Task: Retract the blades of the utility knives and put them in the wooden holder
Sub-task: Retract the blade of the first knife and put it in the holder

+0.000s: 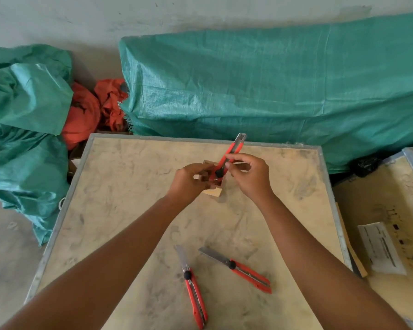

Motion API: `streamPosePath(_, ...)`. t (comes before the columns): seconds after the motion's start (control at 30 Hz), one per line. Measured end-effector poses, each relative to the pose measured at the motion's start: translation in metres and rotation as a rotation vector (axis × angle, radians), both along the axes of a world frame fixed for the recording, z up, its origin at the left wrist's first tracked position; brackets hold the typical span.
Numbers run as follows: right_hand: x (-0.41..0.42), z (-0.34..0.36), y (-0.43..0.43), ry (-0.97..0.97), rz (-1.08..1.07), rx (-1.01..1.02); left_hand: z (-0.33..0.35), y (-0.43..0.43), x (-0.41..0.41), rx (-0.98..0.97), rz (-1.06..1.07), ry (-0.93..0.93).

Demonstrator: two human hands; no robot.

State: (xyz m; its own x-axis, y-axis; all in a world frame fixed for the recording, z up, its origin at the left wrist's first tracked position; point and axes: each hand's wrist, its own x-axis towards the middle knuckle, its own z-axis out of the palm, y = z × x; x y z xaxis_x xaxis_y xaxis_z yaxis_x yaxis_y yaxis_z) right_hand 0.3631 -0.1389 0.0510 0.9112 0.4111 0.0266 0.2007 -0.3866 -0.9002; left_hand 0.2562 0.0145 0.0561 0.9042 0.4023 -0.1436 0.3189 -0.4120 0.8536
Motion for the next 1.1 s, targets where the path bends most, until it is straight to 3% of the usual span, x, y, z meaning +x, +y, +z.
streamPosePath(0.1,0.015,-0.019,0.014,-0.111,-0.009,-0.075,-0.013,0.012,0.023,0.124,-0.031,0.172)
streamPosePath(0.2,0.023,-0.039,0.022,-0.189,0.004,-0.137,-0.024,0.014,0.038,0.122,-0.102,0.33)
streamPosePath(0.53,0.012,-0.067,0.026,-0.275,0.021,-0.217,-0.038,0.011,0.043,0.025,-0.083,0.343)
streamPosePath(0.77,0.0,-0.067,0.015,-0.222,0.006,-0.198,-0.024,0.001,0.034,0.01,-0.065,0.308)
streamPosePath(0.9,-0.017,-0.058,-0.003,-0.225,0.021,-0.143,-0.012,-0.006,0.01,-0.015,-0.02,0.197)
streamPosePath(1.1,-0.065,-0.048,-0.04,-0.196,0.084,-0.125,-0.015,-0.025,-0.062,0.009,0.098,0.255)
